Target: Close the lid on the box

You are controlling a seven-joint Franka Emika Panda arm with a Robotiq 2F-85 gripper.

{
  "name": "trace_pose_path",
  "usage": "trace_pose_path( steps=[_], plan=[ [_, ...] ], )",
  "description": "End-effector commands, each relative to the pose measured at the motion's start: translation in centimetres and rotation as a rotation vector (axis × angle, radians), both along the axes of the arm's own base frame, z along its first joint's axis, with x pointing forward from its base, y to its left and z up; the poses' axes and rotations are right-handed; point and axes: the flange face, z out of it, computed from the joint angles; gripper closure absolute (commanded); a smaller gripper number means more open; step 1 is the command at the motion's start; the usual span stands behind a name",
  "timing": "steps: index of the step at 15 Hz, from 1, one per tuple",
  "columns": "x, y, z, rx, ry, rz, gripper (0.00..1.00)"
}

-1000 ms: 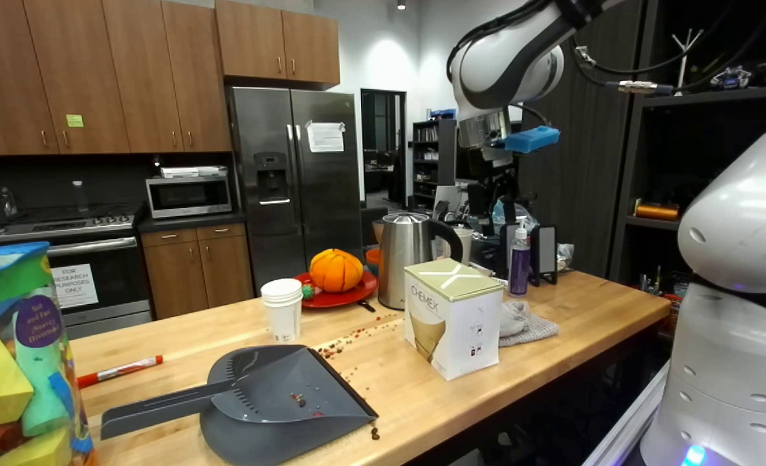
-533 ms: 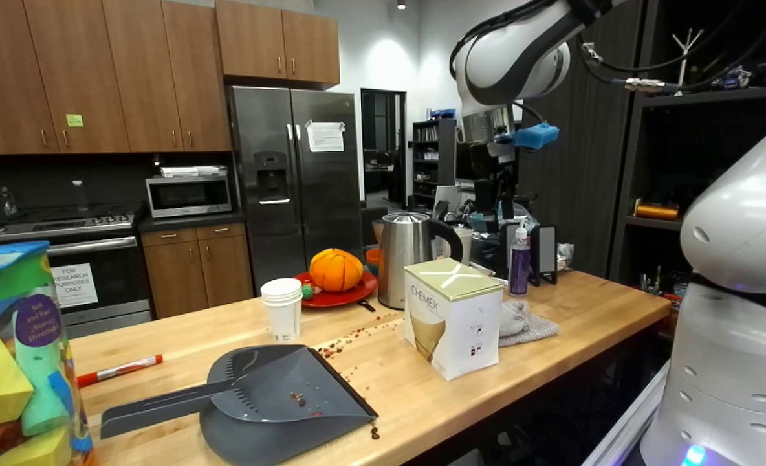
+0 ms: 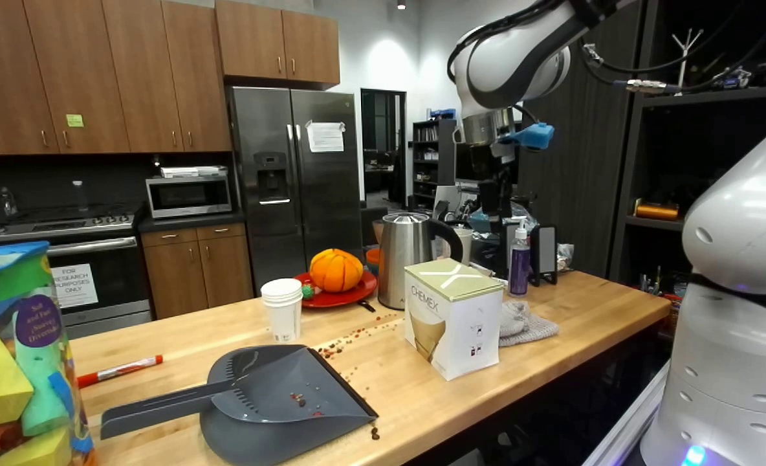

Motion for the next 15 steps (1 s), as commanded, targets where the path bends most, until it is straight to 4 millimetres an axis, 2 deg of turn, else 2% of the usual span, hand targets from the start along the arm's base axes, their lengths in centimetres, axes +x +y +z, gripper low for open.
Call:
trace_pose_path(
  steps=[1, 5, 15],
  plan=[
    [-0.62, -0.55, -0.22, -0.010, -0.017, 0.044, 0.00],
    [-0.55, -0.79, -0.87, -0.020, -0.015, 0.052, 0.00],
    [-0.22, -0.43, -1.07, -0.011, -0.005, 0.036, 0.00]
  ],
)
